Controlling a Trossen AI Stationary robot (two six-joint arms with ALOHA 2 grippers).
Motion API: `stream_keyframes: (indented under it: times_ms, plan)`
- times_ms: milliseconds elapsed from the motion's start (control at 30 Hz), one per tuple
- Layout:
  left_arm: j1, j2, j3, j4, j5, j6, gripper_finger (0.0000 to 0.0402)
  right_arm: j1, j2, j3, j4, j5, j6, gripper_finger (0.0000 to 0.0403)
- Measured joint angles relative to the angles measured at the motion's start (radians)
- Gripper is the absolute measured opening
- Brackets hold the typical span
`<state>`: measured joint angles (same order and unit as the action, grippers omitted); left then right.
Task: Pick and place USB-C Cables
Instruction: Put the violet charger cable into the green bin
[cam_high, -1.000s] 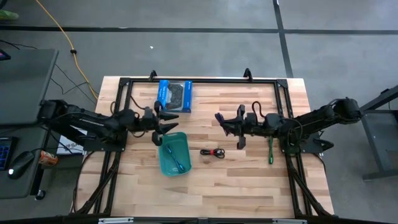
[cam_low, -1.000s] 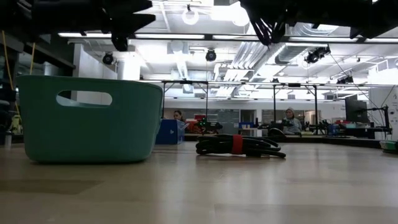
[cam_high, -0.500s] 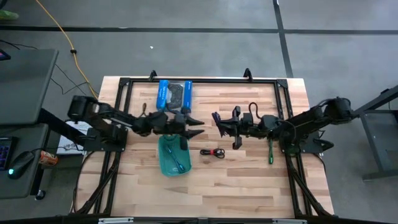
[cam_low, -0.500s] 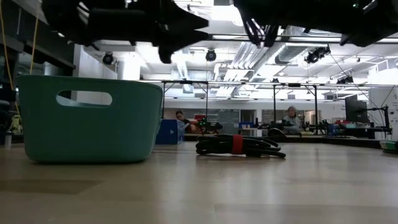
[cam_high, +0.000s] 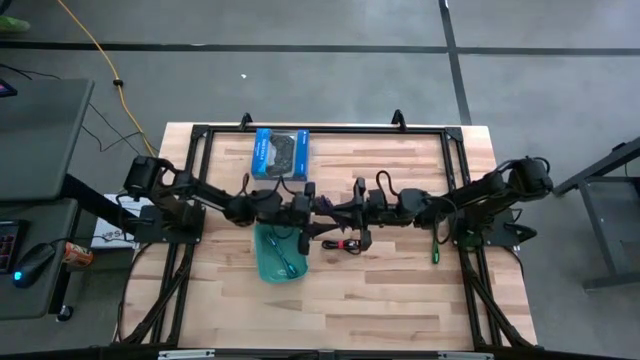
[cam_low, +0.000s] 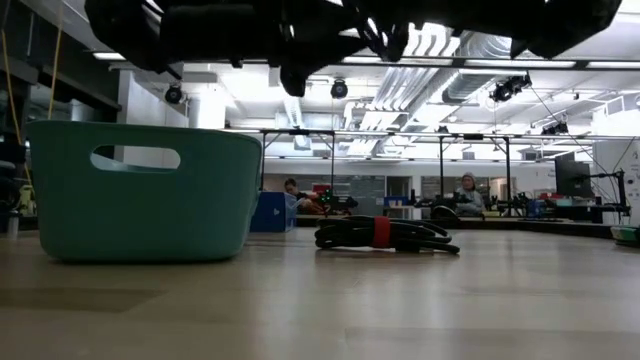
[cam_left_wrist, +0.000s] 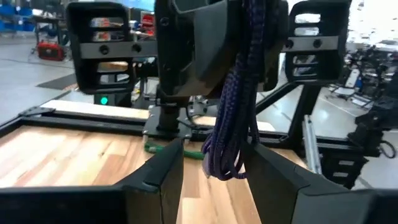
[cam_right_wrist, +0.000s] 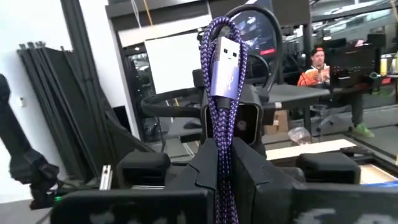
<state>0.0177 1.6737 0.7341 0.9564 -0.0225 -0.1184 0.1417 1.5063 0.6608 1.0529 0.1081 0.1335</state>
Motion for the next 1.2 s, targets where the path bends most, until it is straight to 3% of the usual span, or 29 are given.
stream_keyframes:
  times_ms: [567, 800, 1067, 1200]
  plan:
    - [-0.045, -0.001, 0.001, 0.094, 0.084, -0.026, 0.0147, 0.027, -0.001, 0.030, -0.036, 0.029, -0.063, 0.0004]
    - [-0.025, -0.003, 0.002, 0.050, 0.096, -0.022, 0.0147, 0.030, -0.023, 0.029, -0.068, 0.004, -0.071, 0.0004]
    - [0.009, -0.044, 0.002, -0.021, 0.222, -0.086, 0.0147, 0.037, -0.076, 0.029, -0.143, 0.003, -0.087, 0.0004]
    - [0.003, -0.053, 0.002, -0.033, 0.232, -0.092, 0.0147, 0.044, -0.076, 0.029, -0.144, 0.003, -0.089, 0.0004]
